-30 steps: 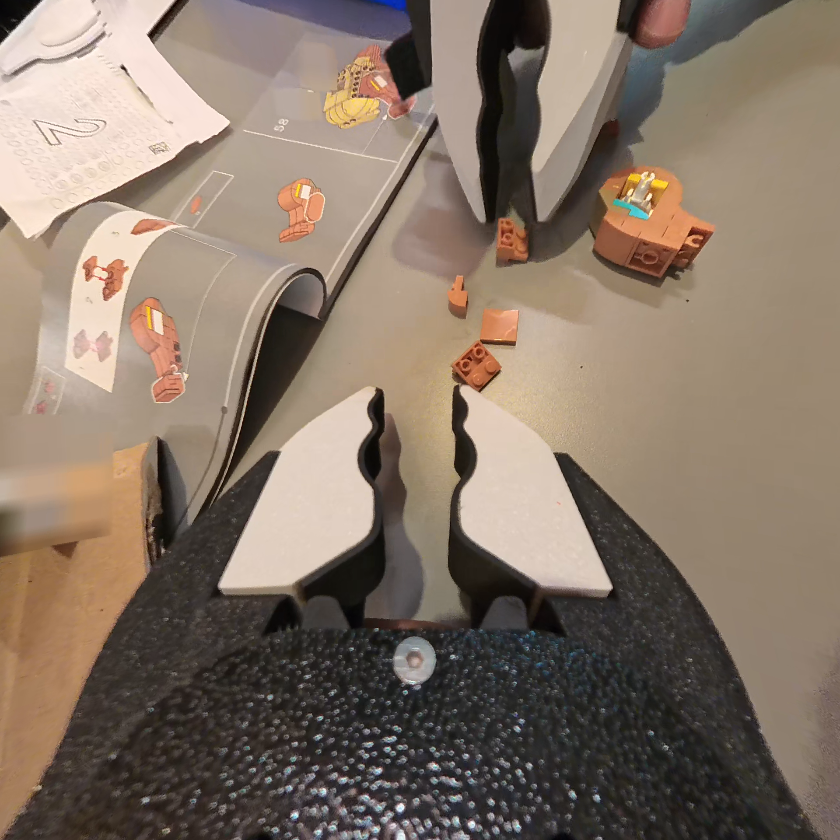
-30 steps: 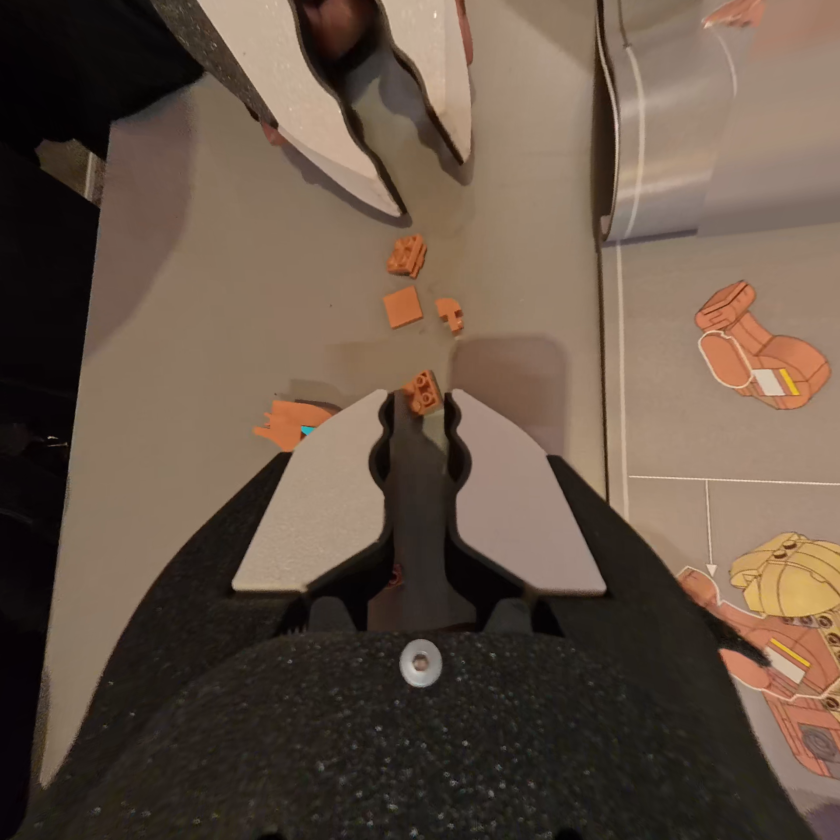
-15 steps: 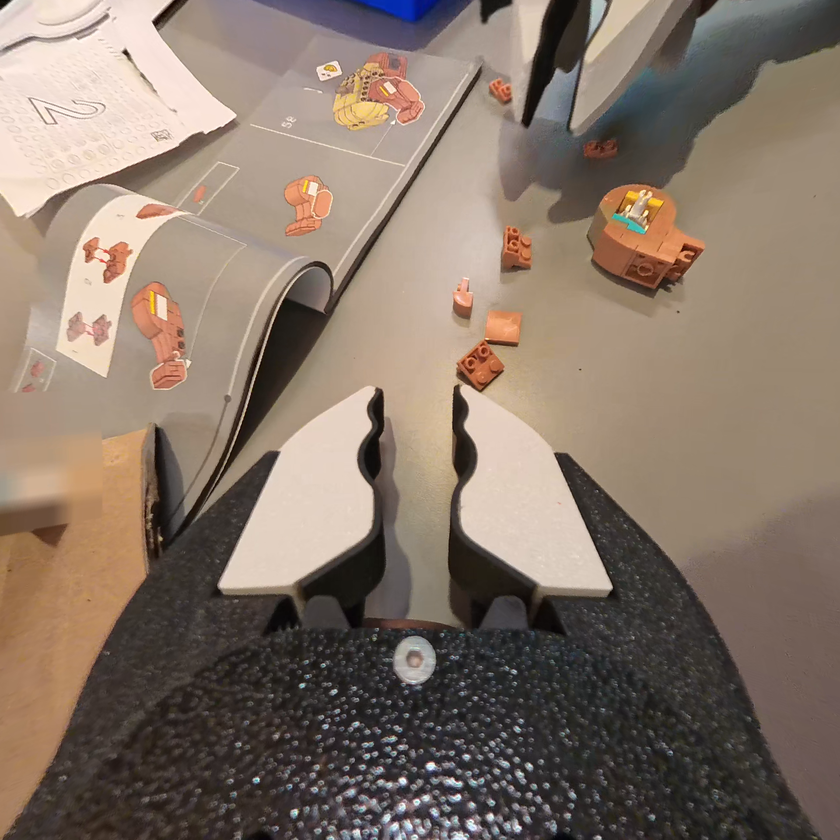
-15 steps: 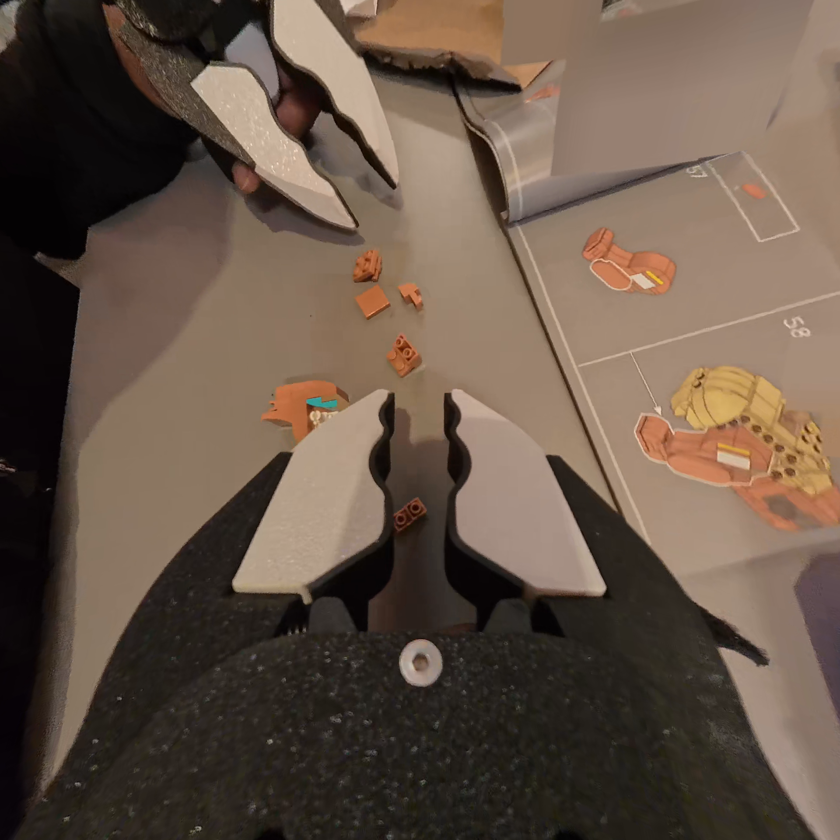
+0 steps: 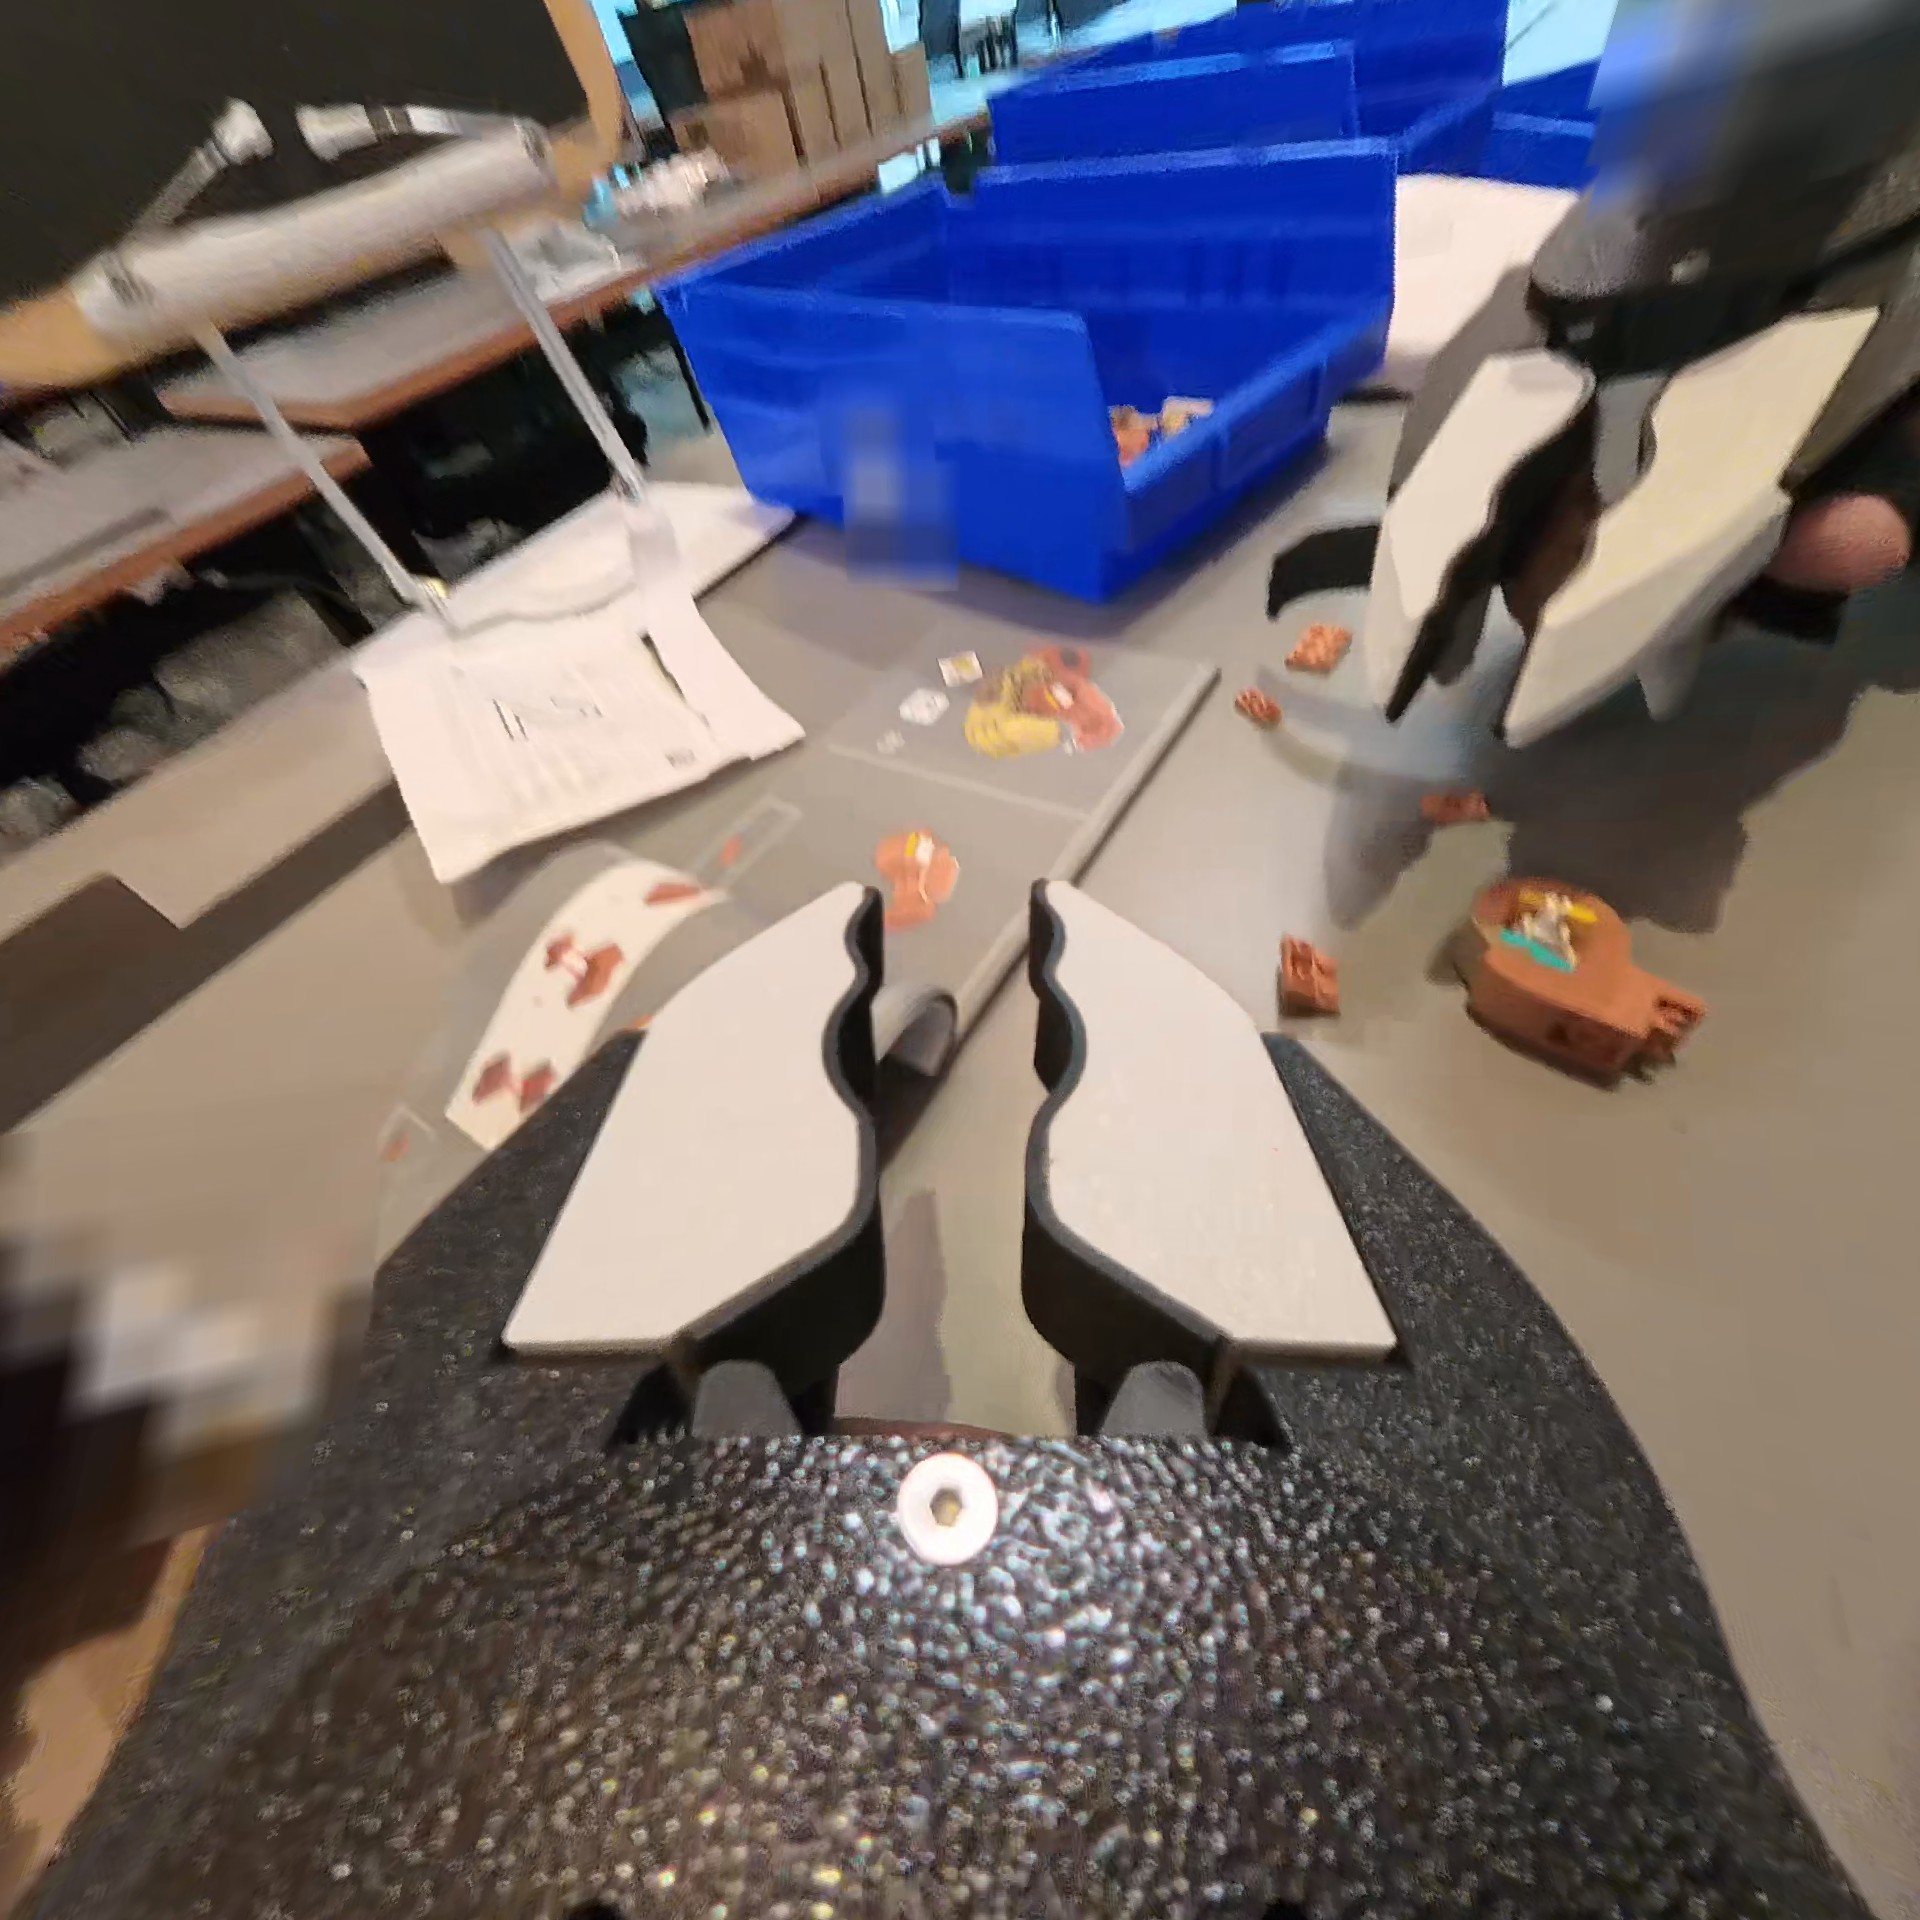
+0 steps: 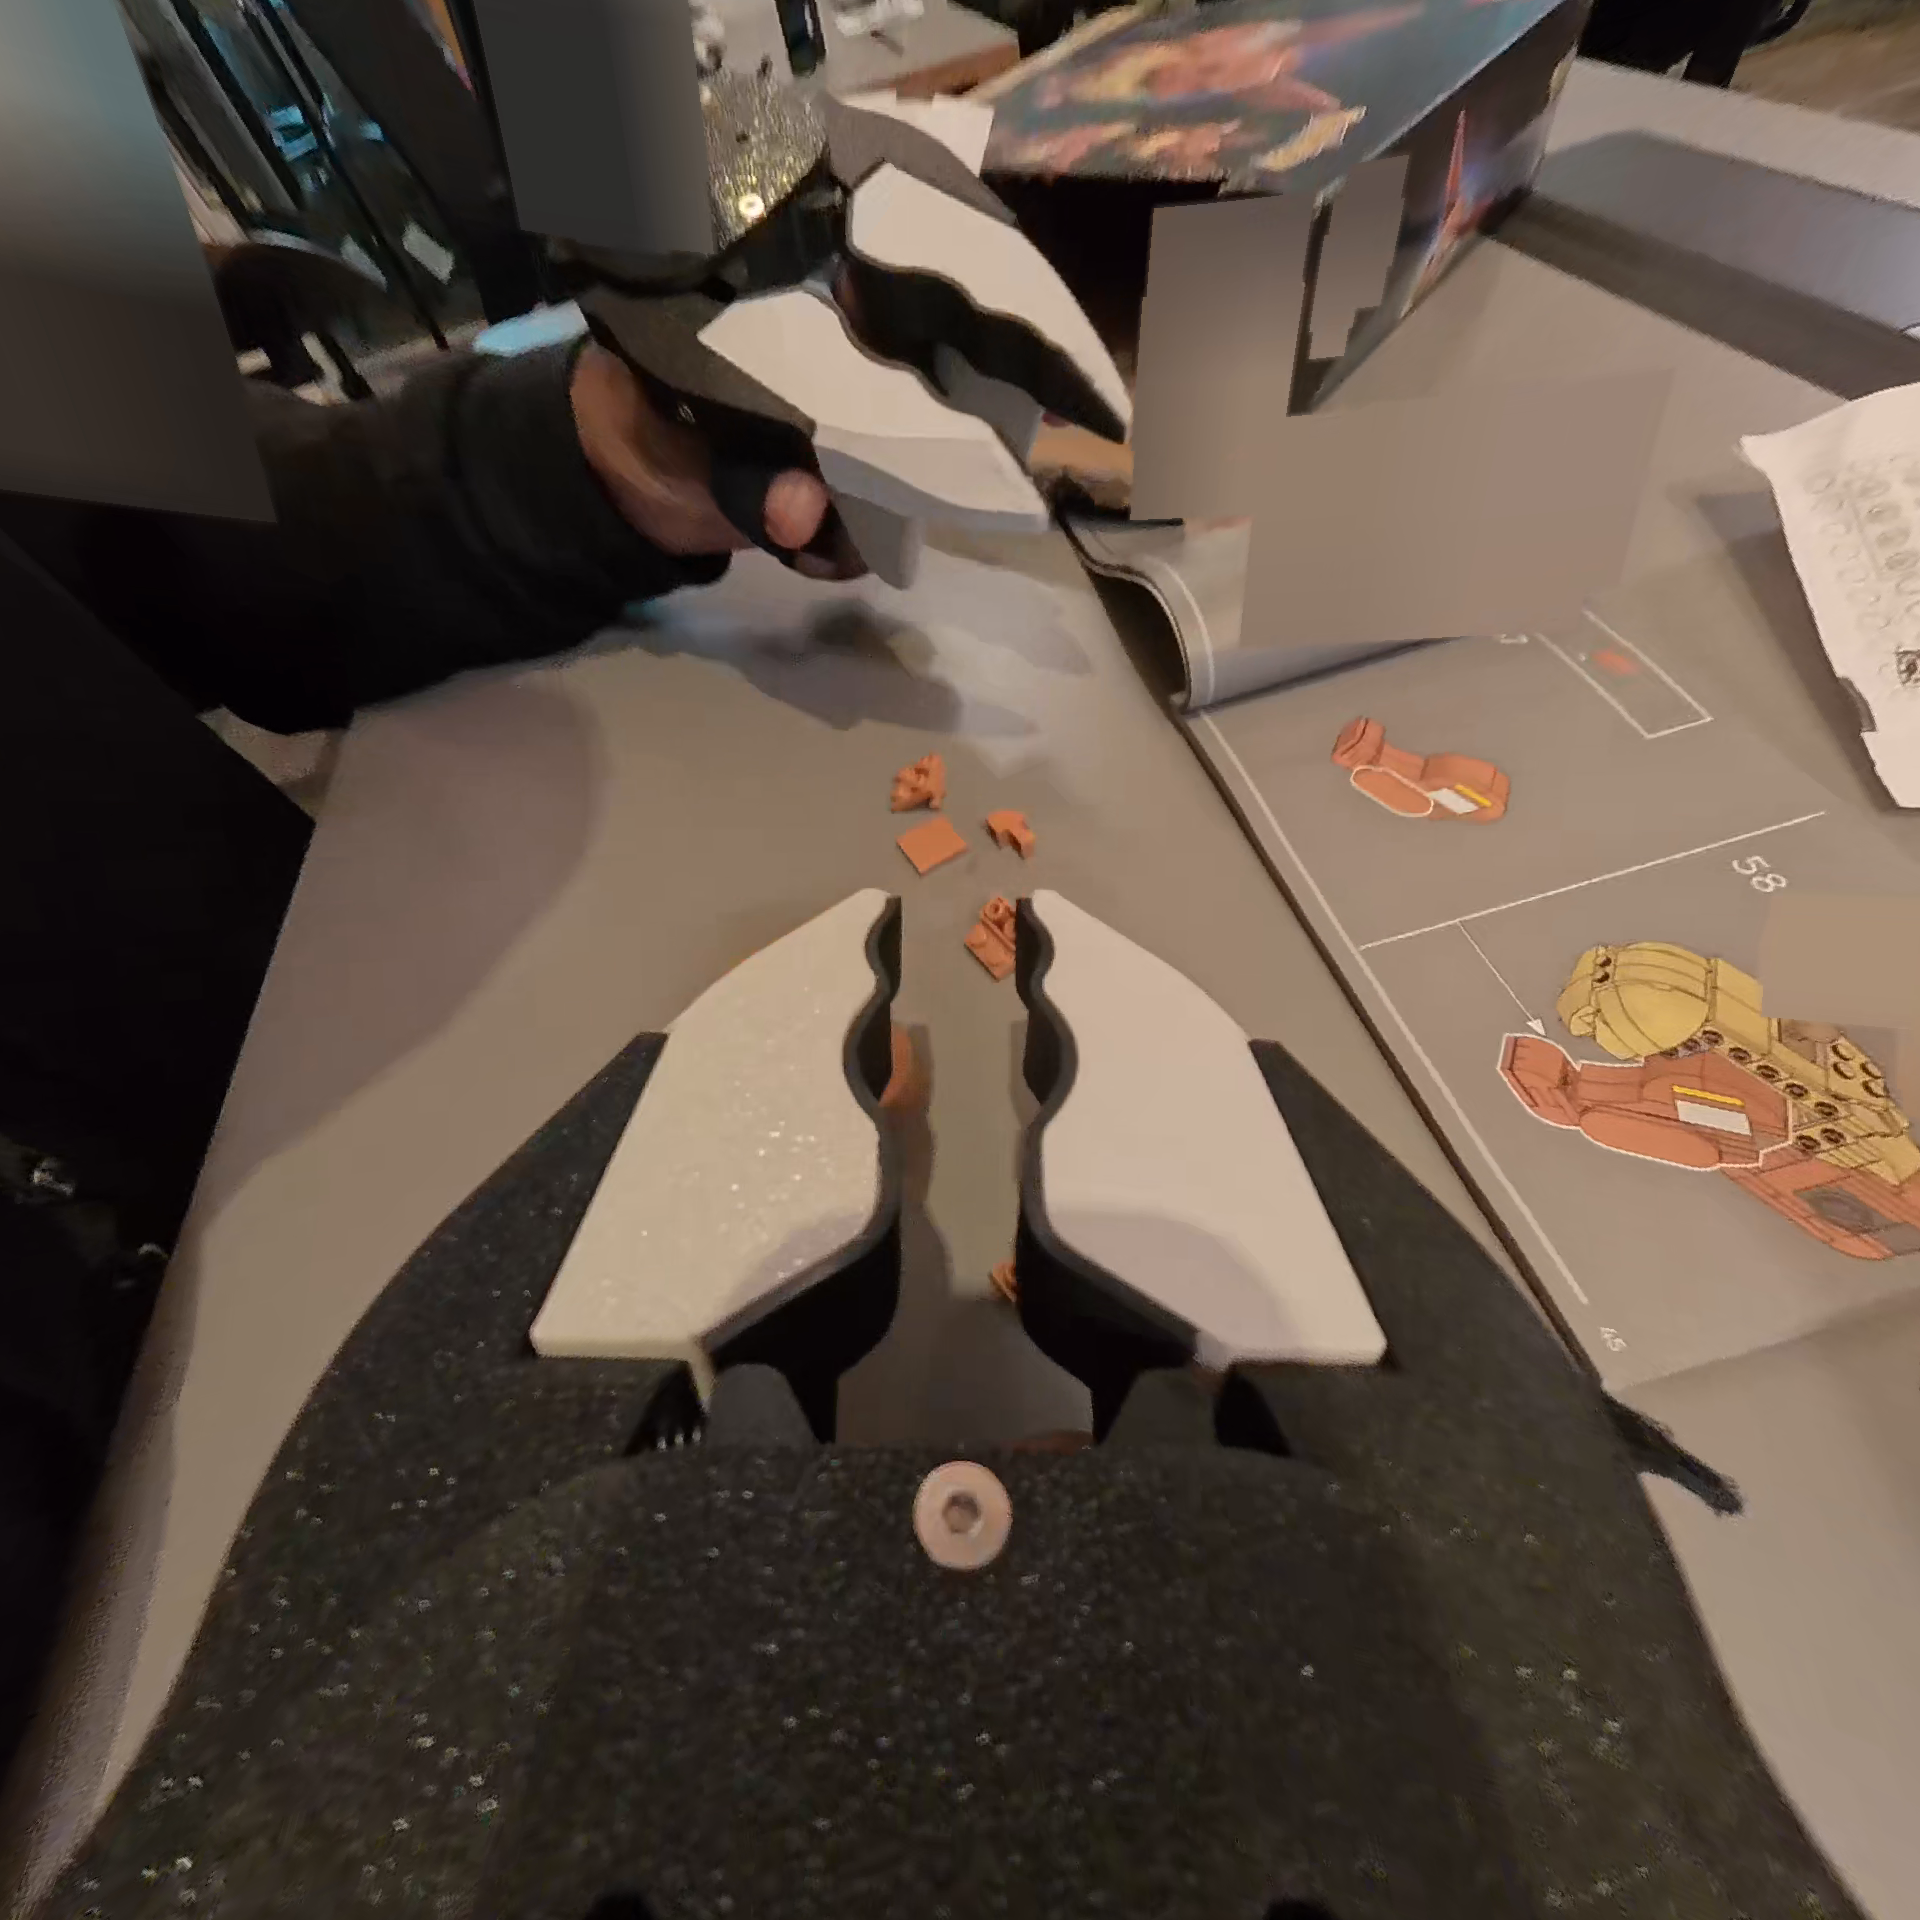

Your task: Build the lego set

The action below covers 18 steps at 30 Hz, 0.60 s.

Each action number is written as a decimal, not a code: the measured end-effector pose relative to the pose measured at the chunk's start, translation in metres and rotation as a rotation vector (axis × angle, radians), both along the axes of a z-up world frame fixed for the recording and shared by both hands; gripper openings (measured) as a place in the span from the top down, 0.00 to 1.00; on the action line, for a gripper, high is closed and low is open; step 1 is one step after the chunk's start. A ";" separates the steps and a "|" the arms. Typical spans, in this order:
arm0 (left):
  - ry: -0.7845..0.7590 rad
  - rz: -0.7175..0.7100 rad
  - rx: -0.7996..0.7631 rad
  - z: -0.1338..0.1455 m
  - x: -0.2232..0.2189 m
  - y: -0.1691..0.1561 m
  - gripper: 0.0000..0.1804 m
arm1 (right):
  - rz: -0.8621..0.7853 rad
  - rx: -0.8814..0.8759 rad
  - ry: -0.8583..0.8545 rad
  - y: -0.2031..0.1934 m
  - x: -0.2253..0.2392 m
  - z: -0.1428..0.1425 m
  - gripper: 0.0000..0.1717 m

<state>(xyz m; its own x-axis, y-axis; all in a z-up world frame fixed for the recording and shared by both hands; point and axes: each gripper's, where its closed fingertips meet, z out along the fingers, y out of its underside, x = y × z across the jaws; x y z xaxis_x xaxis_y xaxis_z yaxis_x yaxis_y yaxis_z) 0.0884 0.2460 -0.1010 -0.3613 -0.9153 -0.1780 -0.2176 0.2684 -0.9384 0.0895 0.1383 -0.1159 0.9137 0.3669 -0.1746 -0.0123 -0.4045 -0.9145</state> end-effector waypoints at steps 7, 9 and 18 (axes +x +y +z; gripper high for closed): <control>-0.137 -0.008 -0.038 0.009 0.008 -0.010 0.86 | -0.027 0.063 0.052 0.001 -0.005 0.008 0.91; -0.187 -0.006 -0.013 0.013 0.000 -0.009 0.88 | -0.011 0.058 0.066 0.000 -0.008 0.007 0.91; -0.120 -0.042 -0.014 0.005 -0.010 -0.008 0.89 | 0.004 0.049 0.114 -0.004 -0.008 0.005 0.90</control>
